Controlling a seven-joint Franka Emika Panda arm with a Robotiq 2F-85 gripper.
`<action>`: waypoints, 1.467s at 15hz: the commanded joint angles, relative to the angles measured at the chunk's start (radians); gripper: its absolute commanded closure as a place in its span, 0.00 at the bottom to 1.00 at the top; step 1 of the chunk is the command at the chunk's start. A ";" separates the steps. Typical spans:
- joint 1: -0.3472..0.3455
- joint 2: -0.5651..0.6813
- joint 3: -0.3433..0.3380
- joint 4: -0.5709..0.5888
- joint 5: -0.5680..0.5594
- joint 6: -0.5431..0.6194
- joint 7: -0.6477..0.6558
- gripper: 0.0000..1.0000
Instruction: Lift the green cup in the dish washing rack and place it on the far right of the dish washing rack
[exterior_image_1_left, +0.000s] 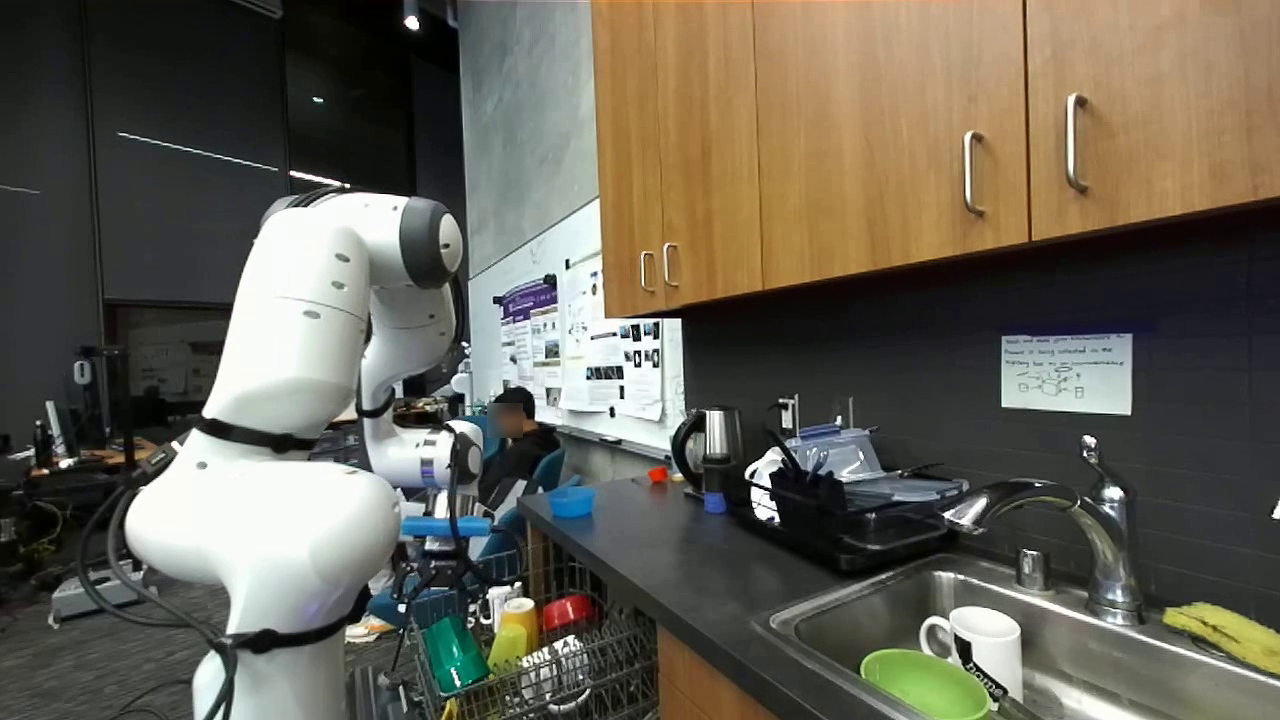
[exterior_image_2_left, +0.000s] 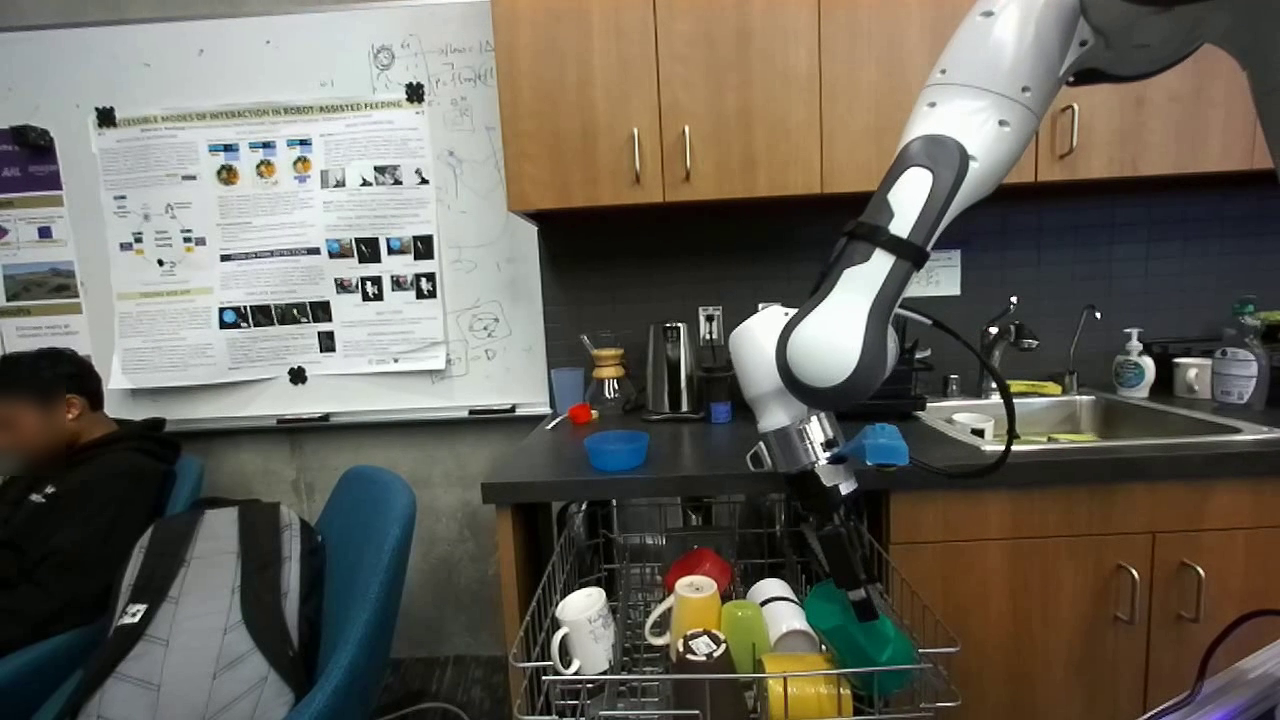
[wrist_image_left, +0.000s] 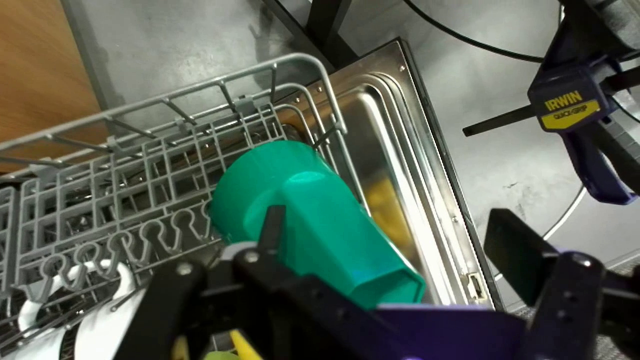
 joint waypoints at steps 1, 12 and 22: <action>0.010 0.040 0.002 0.048 -0.044 -0.014 0.002 0.00; 0.046 0.153 -0.022 0.138 -0.222 -0.043 0.037 0.00; 0.071 0.213 -0.045 0.183 -0.279 -0.052 0.062 0.27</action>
